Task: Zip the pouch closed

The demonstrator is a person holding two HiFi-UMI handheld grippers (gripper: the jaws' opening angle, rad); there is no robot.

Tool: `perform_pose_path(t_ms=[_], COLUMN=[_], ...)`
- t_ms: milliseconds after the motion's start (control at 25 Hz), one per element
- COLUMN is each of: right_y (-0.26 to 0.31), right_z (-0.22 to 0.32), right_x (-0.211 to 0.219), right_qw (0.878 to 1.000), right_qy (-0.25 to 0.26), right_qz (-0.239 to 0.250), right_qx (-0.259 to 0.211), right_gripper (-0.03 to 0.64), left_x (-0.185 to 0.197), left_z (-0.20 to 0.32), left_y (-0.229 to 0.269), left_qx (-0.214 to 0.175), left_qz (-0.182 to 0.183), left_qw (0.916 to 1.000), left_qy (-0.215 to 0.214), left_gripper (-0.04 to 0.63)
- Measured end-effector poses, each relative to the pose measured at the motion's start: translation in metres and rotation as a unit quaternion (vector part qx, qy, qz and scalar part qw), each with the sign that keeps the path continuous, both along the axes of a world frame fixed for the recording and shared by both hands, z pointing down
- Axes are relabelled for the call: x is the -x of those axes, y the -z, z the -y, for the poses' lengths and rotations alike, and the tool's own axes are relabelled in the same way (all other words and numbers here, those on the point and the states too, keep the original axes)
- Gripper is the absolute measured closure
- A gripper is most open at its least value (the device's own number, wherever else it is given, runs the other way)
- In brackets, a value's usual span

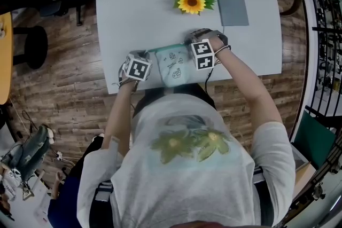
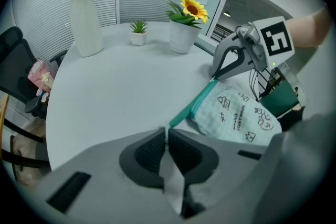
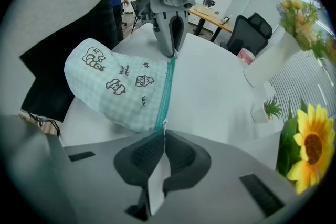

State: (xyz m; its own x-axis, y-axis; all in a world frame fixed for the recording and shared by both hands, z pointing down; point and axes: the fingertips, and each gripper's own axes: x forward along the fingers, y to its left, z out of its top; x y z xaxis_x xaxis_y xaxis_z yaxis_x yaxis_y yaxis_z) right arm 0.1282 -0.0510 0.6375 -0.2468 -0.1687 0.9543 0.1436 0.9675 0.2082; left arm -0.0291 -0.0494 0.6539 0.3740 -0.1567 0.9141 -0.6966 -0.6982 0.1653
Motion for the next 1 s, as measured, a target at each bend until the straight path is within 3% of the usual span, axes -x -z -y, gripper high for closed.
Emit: perform_pose_path(t_ms=[320, 440, 560, 680, 760, 1000], right_y=[-0.003, -0.008, -0.005, 0.008, 0.020, 0.062], right_z=[-0.001, -0.002, -0.003, -0.002, 0.002, 0.012], right_x=[-0.002, -0.010, -0.015, -0.017, -0.017, -0.017], right_qw=[0.996, 0.995, 0.986, 0.966, 0.948, 0.877], right_qy=[-0.081, -0.100, -0.157, -0.238, -0.290, -0.417], right_qz=[0.022, 0.011, 0.038, 0.084, 0.124, 0.238], right_qx=[0.014, 0.015, 0.029, 0.048, 0.048, 0.021], right_gripper=[0.597, 0.595, 0.586, 0.517, 0.517, 0.517], left_x=[0.005, 0.004, 0.002, 0.002, 0.003, -0.002], left_z=[0.006, 0.005, 0.006, 0.011, 0.017, 0.038], left_y=[0.005, 0.008, 0.013, 0.024, 0.031, 0.068], left_qx=[0.005, 0.029, 0.042, 0.029, 0.009, -0.062], left_qz=[-0.001, -0.023, -0.047, -0.067, -0.076, -0.105], left_qw=[0.9998, 0.9988, 0.9970, 0.9954, 0.9942, 0.9873], left_qy=[0.018, 0.034, 0.045, 0.063, 0.076, 0.102], left_gripper=[0.569, 0.569, 0.561, 0.538, 0.531, 0.528])
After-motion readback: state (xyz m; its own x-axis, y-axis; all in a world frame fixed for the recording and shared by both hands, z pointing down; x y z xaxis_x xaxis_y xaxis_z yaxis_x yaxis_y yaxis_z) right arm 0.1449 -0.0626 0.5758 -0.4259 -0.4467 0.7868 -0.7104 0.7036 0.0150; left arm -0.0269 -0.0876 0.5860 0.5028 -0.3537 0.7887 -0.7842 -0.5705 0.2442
